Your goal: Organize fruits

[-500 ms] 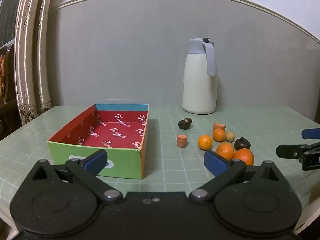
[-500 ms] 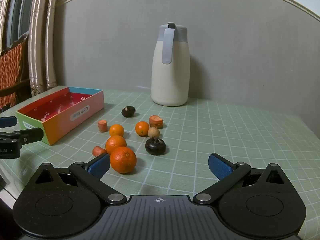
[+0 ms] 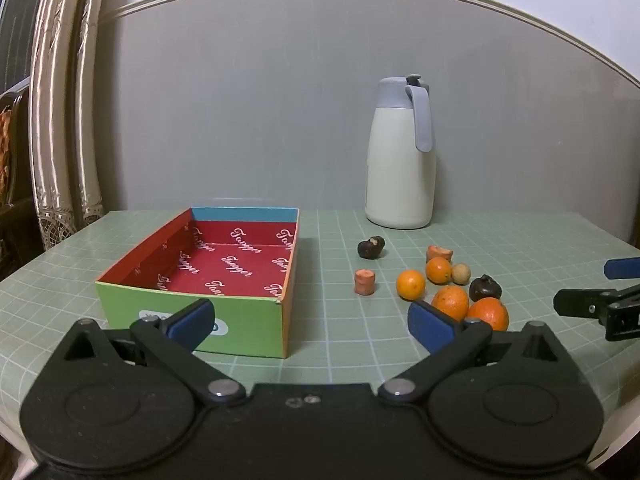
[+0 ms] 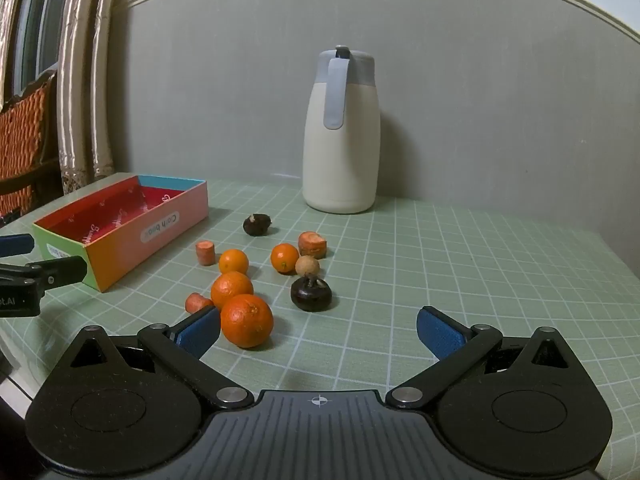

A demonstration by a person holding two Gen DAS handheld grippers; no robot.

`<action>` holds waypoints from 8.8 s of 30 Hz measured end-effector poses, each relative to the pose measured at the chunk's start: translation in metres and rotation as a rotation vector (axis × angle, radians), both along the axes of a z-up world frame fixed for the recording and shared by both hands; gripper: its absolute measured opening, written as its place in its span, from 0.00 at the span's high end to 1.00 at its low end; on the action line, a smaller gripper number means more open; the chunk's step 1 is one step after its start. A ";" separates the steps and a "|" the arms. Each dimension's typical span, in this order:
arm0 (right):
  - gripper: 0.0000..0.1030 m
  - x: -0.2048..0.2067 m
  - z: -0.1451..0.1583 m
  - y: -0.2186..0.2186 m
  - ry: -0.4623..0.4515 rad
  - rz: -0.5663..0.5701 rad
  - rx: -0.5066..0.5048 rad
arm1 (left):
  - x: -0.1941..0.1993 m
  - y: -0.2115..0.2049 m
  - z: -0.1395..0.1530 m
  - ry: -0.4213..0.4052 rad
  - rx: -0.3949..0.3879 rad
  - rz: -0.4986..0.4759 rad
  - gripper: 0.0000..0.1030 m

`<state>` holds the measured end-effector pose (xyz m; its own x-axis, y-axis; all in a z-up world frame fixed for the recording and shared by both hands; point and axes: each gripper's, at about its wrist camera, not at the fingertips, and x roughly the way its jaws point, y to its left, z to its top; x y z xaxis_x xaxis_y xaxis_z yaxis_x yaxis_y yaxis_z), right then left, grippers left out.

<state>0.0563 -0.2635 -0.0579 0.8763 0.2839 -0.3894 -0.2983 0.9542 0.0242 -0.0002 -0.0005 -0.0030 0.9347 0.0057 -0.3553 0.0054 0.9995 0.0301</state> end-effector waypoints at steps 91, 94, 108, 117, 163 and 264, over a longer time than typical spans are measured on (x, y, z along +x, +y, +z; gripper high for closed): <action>0.00 0.014 -0.002 -0.015 0.043 -0.079 0.017 | 0.023 -0.035 -0.011 0.122 -0.003 -0.119 0.16; 0.00 0.019 -0.001 -0.020 0.058 -0.101 0.025 | 0.037 -0.048 -0.018 0.158 0.003 -0.142 0.34; 0.00 0.047 -0.001 -0.030 0.099 -0.130 0.038 | 0.083 -0.074 -0.043 0.239 0.005 -0.176 0.70; 0.00 0.058 -0.004 -0.034 0.132 -0.156 0.085 | 0.086 -0.072 -0.044 0.211 -0.006 -0.184 0.87; 0.00 0.048 -0.009 0.056 0.134 0.027 -0.050 | 0.041 0.048 0.013 0.061 0.026 0.094 0.06; 0.00 0.065 -0.002 -0.081 0.065 -0.274 0.052 | 0.108 -0.113 -0.044 0.277 0.029 -0.266 0.70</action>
